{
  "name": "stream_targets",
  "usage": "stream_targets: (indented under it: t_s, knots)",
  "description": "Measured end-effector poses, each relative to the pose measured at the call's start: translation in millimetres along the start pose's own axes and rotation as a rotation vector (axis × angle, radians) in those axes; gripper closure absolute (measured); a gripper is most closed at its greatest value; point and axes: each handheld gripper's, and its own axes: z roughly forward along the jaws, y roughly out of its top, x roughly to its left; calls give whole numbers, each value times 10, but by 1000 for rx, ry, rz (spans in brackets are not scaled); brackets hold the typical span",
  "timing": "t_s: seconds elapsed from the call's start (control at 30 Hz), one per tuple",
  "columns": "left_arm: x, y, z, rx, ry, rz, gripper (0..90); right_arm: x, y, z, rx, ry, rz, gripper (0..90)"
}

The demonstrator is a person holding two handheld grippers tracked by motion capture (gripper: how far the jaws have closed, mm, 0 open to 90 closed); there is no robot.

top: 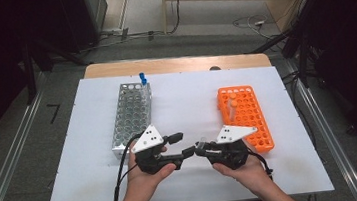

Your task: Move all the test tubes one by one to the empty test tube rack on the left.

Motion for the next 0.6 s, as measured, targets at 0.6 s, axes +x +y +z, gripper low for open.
stream_targets:
  t_s: [0.6]
  knots:
    - [-94,-28,114,8,-44,58,732,136,27,91,28,76,-13,740]
